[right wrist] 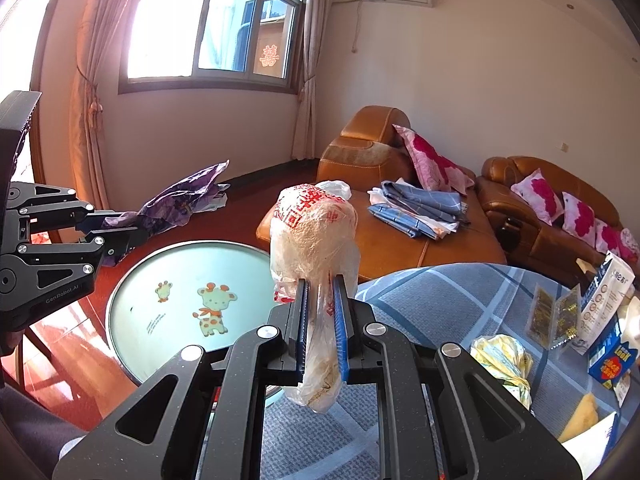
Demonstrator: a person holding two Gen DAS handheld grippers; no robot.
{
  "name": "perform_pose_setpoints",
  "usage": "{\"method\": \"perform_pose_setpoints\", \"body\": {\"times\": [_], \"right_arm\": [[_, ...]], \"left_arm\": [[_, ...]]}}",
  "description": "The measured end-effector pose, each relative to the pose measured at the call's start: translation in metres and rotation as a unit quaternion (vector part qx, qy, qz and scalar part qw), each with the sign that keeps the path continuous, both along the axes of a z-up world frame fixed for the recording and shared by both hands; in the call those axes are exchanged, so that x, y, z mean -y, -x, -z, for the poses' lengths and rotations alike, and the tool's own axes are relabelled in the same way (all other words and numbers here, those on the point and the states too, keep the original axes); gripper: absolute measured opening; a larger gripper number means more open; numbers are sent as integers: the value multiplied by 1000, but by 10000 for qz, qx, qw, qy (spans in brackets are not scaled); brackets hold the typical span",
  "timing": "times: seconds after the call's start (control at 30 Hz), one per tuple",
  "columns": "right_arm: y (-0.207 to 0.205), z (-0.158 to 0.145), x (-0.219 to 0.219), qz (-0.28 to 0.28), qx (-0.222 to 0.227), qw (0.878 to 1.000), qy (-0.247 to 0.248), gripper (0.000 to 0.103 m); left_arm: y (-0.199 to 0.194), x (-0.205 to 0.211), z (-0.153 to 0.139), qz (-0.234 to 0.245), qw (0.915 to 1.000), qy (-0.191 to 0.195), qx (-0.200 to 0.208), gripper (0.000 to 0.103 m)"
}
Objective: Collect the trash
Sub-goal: 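Hold the purple wrapper and clear bag above the teal bucket with both tools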
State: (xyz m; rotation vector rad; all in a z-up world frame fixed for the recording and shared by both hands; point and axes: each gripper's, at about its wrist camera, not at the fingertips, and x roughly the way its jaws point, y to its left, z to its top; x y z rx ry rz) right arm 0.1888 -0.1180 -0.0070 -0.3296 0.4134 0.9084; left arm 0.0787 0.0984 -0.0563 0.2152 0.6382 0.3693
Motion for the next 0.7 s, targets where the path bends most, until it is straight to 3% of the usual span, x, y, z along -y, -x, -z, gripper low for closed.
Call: {"method": "perform_pose_setpoints", "body": {"times": [0.57,0.7], "right_arm": [[6,4,-3,-175,30,9998,54,13],[4,3,-2,-291,-34,9996,26,19]], "left_arm": [[-1,-1,3,32,10000,55,-75,14],[-2,-2,5,18,9999,61,-111,21]]}}
